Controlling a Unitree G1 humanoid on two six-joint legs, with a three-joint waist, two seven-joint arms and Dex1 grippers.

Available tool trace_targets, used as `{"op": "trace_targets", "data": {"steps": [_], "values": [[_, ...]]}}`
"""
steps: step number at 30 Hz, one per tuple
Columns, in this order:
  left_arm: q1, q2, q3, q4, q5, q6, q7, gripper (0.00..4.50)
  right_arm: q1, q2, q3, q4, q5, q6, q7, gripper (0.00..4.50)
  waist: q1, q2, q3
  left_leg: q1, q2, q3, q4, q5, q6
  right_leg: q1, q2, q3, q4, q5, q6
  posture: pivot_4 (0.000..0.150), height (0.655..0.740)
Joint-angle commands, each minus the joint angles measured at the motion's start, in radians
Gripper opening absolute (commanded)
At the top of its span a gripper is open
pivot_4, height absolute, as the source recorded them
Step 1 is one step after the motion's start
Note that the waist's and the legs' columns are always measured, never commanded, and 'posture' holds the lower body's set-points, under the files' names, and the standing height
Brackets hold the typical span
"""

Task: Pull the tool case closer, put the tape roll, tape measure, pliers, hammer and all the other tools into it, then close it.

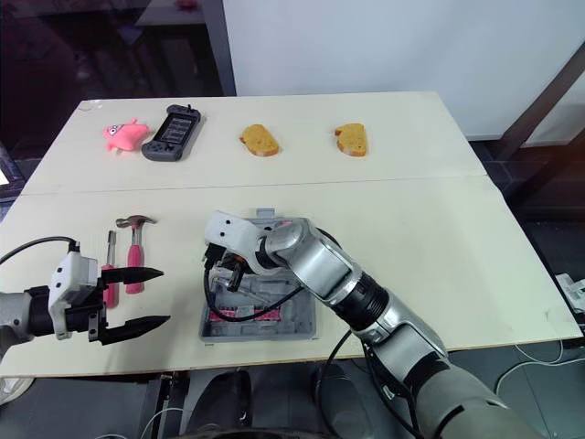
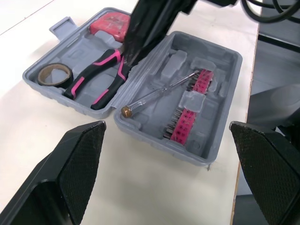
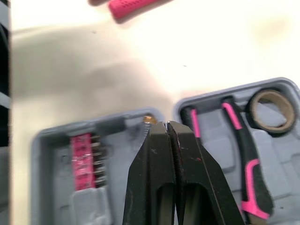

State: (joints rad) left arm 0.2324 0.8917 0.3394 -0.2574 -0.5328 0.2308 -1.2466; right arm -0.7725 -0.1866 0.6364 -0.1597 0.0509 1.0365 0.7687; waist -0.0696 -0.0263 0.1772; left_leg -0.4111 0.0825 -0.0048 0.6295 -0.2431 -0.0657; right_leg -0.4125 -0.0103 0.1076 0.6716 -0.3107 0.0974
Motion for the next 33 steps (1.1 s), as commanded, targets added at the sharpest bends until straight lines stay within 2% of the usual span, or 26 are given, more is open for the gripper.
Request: {"op": "trace_targets", "data": {"steps": [1,5,26,29,33], "values": [[0.007,0.007,0.022,-0.024,-0.01,-0.002,-0.004,4.5,0.045,-0.023,0.03,-0.074,0.003,0.019,-0.023,0.9,0.0,0.0,0.0,0.0,0.0,0.0,0.0,0.0,0.0,0.0,0.0,0.0,0.0,0.0,0.0,0.15,0.74],[0.012,0.009,0.023,-0.026,-0.011,0.0,-0.004,4.5,0.064,-0.015,0.015,-0.084,0.024,0.06,-0.045,2.91,-0.003,0.0,0.0,0.0,0.0,0.0,0.0,0.0,0.0,0.0,0.0,0.0,0.0,-0.001,-0.002,0.15,0.74],[0.003,0.011,0.019,-0.028,-0.011,0.009,-0.001,4.5,0.123,-0.017,0.073,0.013,0.007,0.015,-0.132,2.91,-0.001,0.0,0.0,0.0,0.0,0.0,0.0,0.0,0.0,0.0,0.0,0.0,0.0,0.0,0.0,0.15,0.74],[0.005,0.011,0.02,-0.029,-0.011,0.01,-0.001,4.5,0.117,-0.013,0.068,0.004,0.012,0.014,-0.133,2.13,-0.001,0.0,0.0,0.0,0.0,0.0,0.0,0.0,0.0,0.0,0.0,0.0,0.0,0.0,0.0,0.15,0.74],[0.006,0.01,0.021,-0.031,-0.012,0.011,0.0,4.5,0.111,-0.014,0.066,-0.005,0.014,0.017,-0.135,0.2,-0.001,0.0,0.0,0.0,0.0,0.0,0.0,0.0,0.0,0.0,0.0,0.0,0.0,0.0,0.0,0.15,0.74]]}}
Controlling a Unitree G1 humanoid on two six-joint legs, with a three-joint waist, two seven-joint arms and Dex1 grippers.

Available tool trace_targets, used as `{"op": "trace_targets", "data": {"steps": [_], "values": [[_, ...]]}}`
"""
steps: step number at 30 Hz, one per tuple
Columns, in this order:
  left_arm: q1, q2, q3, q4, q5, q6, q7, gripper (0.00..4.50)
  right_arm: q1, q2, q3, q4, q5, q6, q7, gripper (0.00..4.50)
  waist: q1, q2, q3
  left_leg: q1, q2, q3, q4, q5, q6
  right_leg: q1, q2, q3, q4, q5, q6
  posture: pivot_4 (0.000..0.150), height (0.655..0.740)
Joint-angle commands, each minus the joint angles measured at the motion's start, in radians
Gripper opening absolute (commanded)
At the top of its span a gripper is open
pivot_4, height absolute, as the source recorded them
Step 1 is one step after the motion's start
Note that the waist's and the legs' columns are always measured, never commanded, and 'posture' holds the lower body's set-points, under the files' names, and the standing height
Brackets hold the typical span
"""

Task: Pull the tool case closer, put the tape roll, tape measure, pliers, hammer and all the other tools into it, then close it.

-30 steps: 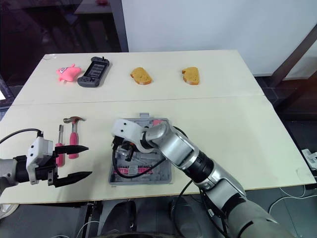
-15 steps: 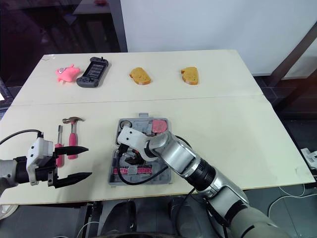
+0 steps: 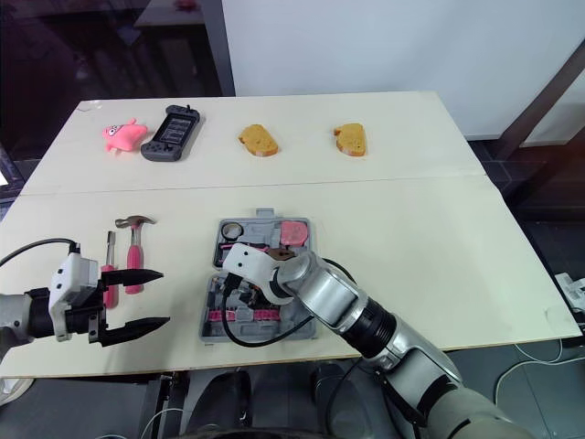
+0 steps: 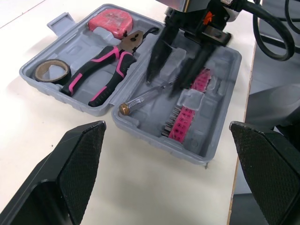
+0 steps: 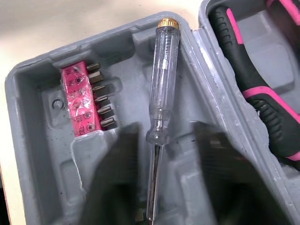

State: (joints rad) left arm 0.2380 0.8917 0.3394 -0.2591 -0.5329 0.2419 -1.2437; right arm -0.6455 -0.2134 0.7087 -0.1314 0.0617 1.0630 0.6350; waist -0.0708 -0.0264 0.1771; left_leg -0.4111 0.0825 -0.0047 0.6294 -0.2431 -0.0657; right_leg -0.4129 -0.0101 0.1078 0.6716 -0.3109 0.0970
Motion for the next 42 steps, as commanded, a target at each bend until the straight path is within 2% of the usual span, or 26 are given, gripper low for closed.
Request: {"op": "trace_targets", "data": {"steps": [1,8,12,17,21,32,42], "values": [[0.0,0.01,0.022,-0.03,-0.012,0.002,-0.002,4.5,-0.018,0.013,-0.009,-0.035,0.004,-0.008,-0.001,0.09,0.0,0.0,0.0,0.0,0.0,0.0,0.0,0.0,0.0,0.0,0.0,0.0,0.0,0.0,0.0,0.15,0.74],[-0.001,0.009,0.022,-0.031,-0.012,0.005,-0.003,4.5,-0.053,-0.01,-0.018,-0.077,0.009,-0.01,0.022,0.09,0.0,0.0,0.0,0.0,0.0,0.0,0.0,0.0,0.0,0.0,0.0,0.0,0.0,0.0,0.0,0.15,0.74],[-0.006,0.01,0.019,-0.025,-0.009,0.002,-0.004,4.5,-0.14,-0.077,-0.019,-0.117,0.015,-0.05,0.104,0.09,0.001,0.0,0.0,0.0,0.0,0.0,0.0,0.0,0.0,0.0,0.0,0.0,0.0,0.0,0.0,0.15,0.74],[-0.014,0.009,0.011,-0.015,-0.002,-0.003,-0.005,4.5,-0.289,-0.227,0.102,-0.113,-0.035,-0.096,0.266,0.09,0.001,0.001,0.001,0.0,0.0,0.0,0.0,0.0,0.0,0.0,0.0,0.0,0.0,0.0,0.0,0.15,0.74],[-0.014,0.005,0.006,-0.012,0.004,-0.009,-0.003,4.5,-0.403,-0.257,0.212,-0.062,-0.068,-0.09,0.368,0.09,-0.002,0.002,0.001,0.0,0.0,0.0,0.0,0.0,0.0,-0.001,0.0,0.0,0.0,-0.001,-0.002,0.15,0.74],[0.001,-0.007,0.009,-0.026,0.004,-0.011,0.008,4.5,-0.473,-0.087,0.283,0.043,-0.08,0.053,0.372,0.09,0.0,0.001,0.001,0.0,0.0,0.0,0.0,0.0,0.0,-0.001,0.0,0.0,0.001,-0.001,-0.001,0.15,0.74],[0.002,-0.015,0.003,-0.027,0.005,-0.013,0.01,4.5,-0.494,-0.024,0.283,0.142,-0.097,0.083,0.325,0.09,0.0,0.001,0.001,0.0,0.0,0.0,0.0,0.0,0.0,-0.001,0.0,0.0,0.001,-0.001,-0.001,0.15,0.74]]}}
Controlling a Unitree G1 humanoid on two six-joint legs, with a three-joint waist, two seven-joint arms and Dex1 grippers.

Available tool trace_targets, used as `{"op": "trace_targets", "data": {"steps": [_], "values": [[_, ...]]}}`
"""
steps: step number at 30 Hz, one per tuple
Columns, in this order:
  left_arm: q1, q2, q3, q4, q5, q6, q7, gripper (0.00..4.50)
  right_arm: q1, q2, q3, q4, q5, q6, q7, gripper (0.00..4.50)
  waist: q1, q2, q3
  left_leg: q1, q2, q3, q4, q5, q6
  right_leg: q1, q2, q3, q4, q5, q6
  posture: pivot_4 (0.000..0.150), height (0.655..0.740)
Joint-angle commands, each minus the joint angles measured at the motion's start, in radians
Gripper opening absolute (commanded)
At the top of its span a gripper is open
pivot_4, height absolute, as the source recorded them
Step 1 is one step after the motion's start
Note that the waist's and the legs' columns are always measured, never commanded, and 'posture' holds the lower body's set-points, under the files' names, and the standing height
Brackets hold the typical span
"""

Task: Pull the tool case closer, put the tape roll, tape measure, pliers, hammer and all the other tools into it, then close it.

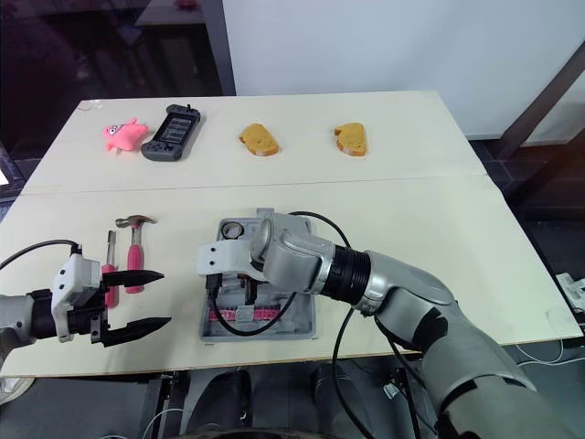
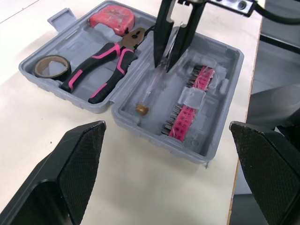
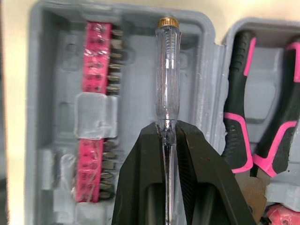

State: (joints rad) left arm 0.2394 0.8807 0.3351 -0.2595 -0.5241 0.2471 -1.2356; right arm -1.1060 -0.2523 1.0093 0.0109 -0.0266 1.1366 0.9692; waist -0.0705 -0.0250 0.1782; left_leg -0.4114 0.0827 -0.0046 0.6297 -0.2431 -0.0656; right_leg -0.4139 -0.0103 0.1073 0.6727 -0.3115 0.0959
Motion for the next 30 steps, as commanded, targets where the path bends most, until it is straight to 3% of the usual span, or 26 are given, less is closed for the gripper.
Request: {"op": "trace_targets", "data": {"steps": [1,15,30], "values": [[0.001,-0.005,0.007,-0.027,-0.004,-0.019,0.002,4.5,-0.037,0.016,-0.022,0.001,-0.006,0.016,-0.01,0.09,0.0,0.0,0.0,0.0,0.0,0.0,0.0,0.0,0.0,0.0,0.0,0.0,0.0,0.0,0.0,0.15,0.74],[0.0,-0.008,0.011,-0.012,-0.001,-0.029,-0.008,4.5,-0.057,0.039,0.014,-0.006,0.017,0.081,-0.009,0.09,-0.001,0.0,0.0,0.0,0.0,0.0,0.0,0.0,0.0,-0.001,0.0,0.0,0.0,0.0,0.0,0.15,0.74],[0.004,-0.009,0.012,-0.001,0.0,-0.041,-0.011,4.5,-0.057,0.115,0.026,0.148,-0.004,0.024,-0.047,0.09,-0.002,0.0,0.0,0.0,0.0,0.0,-0.001,0.0,0.0,-0.001,0.0,0.0,0.0,0.0,0.0,0.15,0.74]]}}
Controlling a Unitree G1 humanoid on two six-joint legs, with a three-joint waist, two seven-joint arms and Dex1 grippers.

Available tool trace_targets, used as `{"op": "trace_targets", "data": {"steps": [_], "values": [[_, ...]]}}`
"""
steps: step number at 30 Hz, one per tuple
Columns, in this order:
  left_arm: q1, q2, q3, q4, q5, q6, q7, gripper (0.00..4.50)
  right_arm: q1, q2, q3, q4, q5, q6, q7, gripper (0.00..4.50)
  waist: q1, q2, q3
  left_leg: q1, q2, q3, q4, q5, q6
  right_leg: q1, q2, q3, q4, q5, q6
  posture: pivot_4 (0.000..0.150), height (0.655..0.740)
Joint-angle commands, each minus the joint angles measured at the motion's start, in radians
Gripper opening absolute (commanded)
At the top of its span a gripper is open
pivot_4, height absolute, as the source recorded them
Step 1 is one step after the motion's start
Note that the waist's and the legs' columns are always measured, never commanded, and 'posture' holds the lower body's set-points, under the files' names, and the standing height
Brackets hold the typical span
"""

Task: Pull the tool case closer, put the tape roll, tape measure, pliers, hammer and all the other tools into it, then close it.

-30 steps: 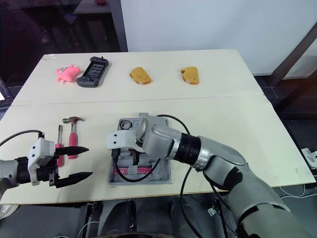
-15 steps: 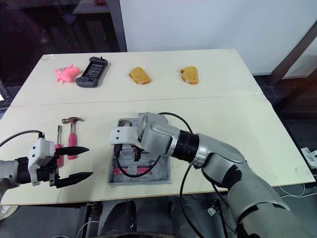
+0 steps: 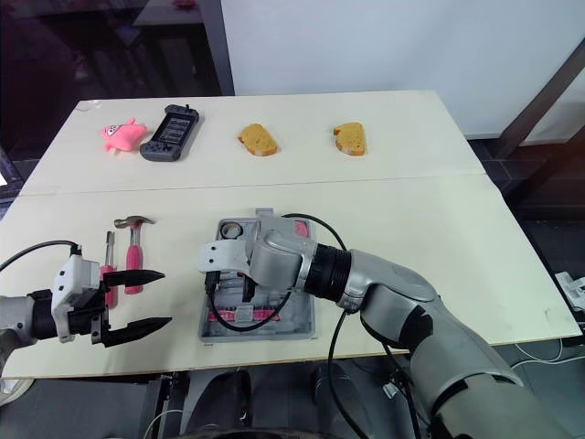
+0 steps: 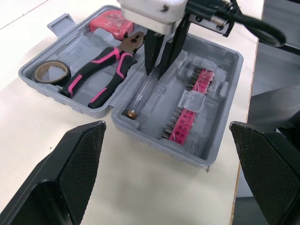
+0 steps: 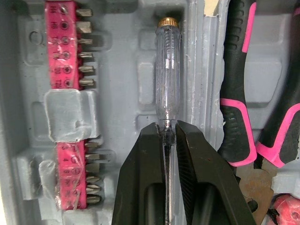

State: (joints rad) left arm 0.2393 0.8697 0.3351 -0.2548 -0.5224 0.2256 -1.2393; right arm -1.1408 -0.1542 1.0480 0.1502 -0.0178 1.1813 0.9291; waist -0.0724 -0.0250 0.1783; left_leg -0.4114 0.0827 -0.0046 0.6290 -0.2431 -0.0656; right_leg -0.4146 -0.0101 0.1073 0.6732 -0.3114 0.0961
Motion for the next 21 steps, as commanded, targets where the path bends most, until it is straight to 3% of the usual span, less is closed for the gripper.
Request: {"op": "trace_targets", "data": {"steps": [1,10,11,15,21], "values": [[0.006,0.002,0.013,-0.006,-0.002,-0.02,-0.008,4.5,-0.02,0.019,-0.013,0.016,-0.013,-0.025,-0.008,0.09,0.0,0.0,0.0,0.0,0.0,0.0,0.0,0.0,0.0,0.0,0.0,0.0,0.0,0.0,0.0,0.15,0.74],[0.011,0.003,0.015,-0.009,-0.004,-0.021,-0.01,4.5,-0.004,0.03,-0.028,0.037,-0.014,-0.05,-0.016,0.09,-0.001,0.0,0.0,0.0,0.0,0.0,0.0,0.0,0.0,0.0,0.0,0.0,0.0,0.0,0.0,0.15,0.74],[0.011,0.003,0.016,-0.009,-0.005,-0.021,-0.01,4.5,-0.003,0.03,-0.03,0.038,-0.013,-0.051,-0.016,0.92,-0.001,0.0,0.0,0.0,0.0,0.0,0.0,0.0,0.0,0.0,0.0,0.0,0.0,0.0,0.0,0.15,0.74],[0.012,0.004,0.015,-0.006,-0.006,-0.024,-0.011,4.5,-0.004,0.027,-0.051,0.031,-0.011,-0.052,-0.018,2.57,0.0,0.0,0.0,0.0,0.0,0.0,0.0,0.0,0.0,0.0,0.0,0.0,0.001,0.0,0.0,0.15,0.74],[0.013,0.003,0.013,-0.007,-0.007,-0.024,-0.01,4.5,-0.007,0.006,-0.103,-0.011,0.001,-0.035,-0.014,2.57,0.002,0.0,0.0,0.0,0.0,0.0,0.001,0.0,0.0,0.0,0.0,0.0,0.001,0.0,0.0,0.15,0.74]]}}
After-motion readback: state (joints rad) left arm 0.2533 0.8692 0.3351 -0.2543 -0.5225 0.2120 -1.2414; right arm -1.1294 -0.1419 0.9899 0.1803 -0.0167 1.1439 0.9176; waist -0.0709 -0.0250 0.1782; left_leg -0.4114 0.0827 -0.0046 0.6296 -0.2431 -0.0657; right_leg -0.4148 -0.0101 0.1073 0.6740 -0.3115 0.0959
